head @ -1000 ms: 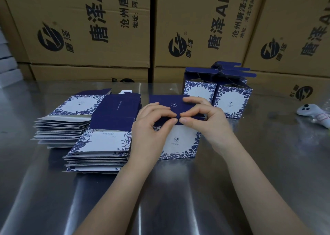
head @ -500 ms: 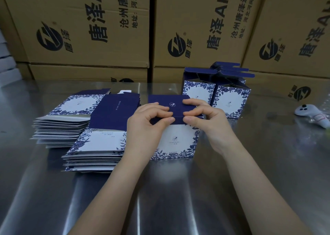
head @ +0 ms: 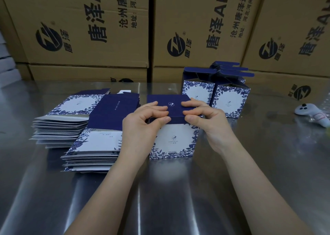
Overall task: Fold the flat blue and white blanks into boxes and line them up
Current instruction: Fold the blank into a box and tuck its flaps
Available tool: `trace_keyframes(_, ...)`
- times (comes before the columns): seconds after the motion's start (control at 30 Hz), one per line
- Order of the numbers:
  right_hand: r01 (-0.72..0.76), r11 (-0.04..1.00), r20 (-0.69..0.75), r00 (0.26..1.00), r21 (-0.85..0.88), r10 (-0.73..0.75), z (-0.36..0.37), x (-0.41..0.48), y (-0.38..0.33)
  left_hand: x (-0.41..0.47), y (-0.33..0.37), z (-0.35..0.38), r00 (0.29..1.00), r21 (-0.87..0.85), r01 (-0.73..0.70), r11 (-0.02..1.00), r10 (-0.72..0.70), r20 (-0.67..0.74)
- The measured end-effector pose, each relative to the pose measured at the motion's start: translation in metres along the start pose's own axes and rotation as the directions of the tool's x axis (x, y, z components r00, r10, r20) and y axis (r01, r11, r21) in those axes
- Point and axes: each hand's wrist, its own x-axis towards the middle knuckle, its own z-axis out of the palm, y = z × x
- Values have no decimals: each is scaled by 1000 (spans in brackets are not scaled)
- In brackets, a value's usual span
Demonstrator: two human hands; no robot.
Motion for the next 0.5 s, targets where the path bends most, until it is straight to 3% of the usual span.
trace_keyframes(0.2,-39,995,38,999,92,36,-7,-1,2,-1,-2,-7,996,-94,59,994,-52,69)
trace_keyframes(0.5,-66,983,64,996,168,56,-9,0,3,-10,-11,1,992,-282,97,955,-114,-46)
